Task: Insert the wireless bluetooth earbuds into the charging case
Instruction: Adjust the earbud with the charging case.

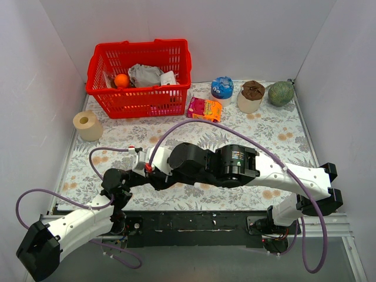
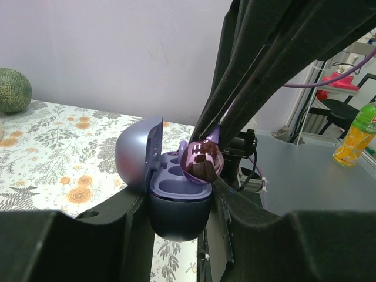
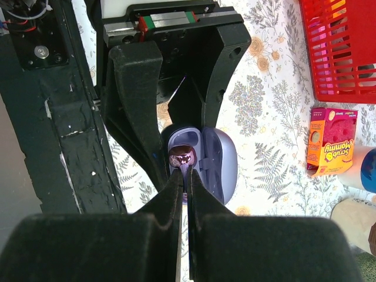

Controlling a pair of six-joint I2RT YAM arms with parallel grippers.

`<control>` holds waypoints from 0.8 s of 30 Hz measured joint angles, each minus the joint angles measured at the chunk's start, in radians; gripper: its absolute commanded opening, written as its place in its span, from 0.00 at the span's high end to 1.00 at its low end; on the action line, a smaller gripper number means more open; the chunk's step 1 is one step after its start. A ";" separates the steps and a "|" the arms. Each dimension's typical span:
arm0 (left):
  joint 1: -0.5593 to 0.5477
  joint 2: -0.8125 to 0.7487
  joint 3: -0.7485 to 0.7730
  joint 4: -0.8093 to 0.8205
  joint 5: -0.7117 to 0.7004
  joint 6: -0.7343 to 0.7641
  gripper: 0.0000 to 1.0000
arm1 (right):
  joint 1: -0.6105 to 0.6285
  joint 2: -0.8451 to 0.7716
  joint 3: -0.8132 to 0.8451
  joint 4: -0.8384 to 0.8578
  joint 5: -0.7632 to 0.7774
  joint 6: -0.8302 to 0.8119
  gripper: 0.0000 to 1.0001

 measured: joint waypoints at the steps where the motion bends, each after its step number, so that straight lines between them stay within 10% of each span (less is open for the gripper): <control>1: 0.000 -0.001 0.000 -0.003 0.003 0.005 1.00 | 0.000 0.000 0.000 -0.003 0.000 0.000 0.99; 24: 0.000 -0.020 0.008 -0.078 0.035 0.054 1.00 | 0.026 0.002 -0.004 -0.018 0.016 -0.018 0.99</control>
